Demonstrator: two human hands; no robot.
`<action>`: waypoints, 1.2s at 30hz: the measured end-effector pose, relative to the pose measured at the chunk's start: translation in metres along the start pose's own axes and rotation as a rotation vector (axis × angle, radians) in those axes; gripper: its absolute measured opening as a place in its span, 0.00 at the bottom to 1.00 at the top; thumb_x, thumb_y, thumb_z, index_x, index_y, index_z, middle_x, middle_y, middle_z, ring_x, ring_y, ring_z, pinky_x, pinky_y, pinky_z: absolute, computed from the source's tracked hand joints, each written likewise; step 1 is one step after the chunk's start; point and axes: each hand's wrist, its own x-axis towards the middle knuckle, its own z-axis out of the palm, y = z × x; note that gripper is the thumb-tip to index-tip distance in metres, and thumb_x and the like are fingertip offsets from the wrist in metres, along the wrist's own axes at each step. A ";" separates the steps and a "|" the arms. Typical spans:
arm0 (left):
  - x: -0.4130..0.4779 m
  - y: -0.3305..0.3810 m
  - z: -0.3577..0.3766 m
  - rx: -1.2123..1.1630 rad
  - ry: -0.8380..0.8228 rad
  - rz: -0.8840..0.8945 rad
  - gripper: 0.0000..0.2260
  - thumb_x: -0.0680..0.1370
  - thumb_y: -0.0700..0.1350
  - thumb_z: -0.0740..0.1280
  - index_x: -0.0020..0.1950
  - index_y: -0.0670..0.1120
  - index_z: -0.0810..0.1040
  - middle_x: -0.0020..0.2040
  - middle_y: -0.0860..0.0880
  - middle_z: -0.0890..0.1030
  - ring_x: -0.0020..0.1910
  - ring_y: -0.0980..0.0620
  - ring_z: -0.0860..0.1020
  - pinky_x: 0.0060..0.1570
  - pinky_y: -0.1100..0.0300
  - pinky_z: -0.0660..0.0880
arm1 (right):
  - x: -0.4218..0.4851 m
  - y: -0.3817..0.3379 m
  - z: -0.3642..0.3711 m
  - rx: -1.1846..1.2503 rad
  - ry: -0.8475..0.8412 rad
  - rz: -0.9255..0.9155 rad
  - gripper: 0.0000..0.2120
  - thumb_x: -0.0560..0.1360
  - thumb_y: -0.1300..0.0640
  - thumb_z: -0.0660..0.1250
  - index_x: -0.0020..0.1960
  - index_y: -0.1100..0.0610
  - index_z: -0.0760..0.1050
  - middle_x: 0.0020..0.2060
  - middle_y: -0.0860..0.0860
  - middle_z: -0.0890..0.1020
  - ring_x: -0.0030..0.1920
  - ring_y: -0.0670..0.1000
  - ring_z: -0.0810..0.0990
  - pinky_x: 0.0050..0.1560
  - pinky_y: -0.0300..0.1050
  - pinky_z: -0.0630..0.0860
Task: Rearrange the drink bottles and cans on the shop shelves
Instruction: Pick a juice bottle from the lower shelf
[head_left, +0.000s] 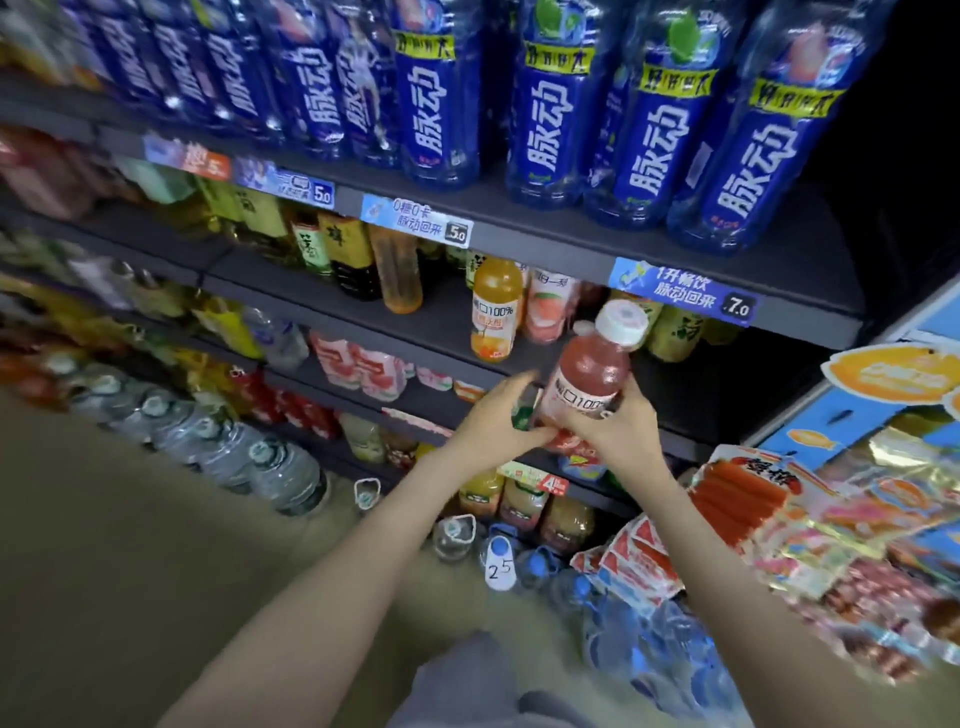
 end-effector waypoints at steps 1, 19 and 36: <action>-0.012 0.004 -0.004 -0.085 0.011 -0.012 0.30 0.73 0.46 0.73 0.72 0.50 0.64 0.68 0.52 0.72 0.66 0.54 0.70 0.63 0.61 0.68 | -0.007 -0.013 0.004 0.018 -0.064 -0.015 0.30 0.61 0.56 0.81 0.59 0.55 0.73 0.47 0.45 0.81 0.47 0.42 0.80 0.45 0.33 0.74; -0.163 -0.064 -0.291 -0.215 0.519 -0.191 0.23 0.64 0.52 0.78 0.56 0.59 0.77 0.50 0.60 0.82 0.48 0.64 0.80 0.48 0.63 0.76 | -0.043 -0.241 0.265 0.272 -0.629 -0.237 0.26 0.66 0.52 0.76 0.61 0.46 0.70 0.50 0.41 0.82 0.48 0.38 0.80 0.42 0.32 0.75; -0.197 -0.189 -0.658 -0.061 0.673 0.099 0.23 0.72 0.47 0.74 0.65 0.56 0.71 0.59 0.59 0.78 0.58 0.63 0.76 0.58 0.61 0.74 | -0.005 -0.481 0.569 0.425 -0.477 -0.481 0.25 0.64 0.51 0.78 0.57 0.44 0.72 0.48 0.39 0.82 0.48 0.39 0.81 0.46 0.42 0.78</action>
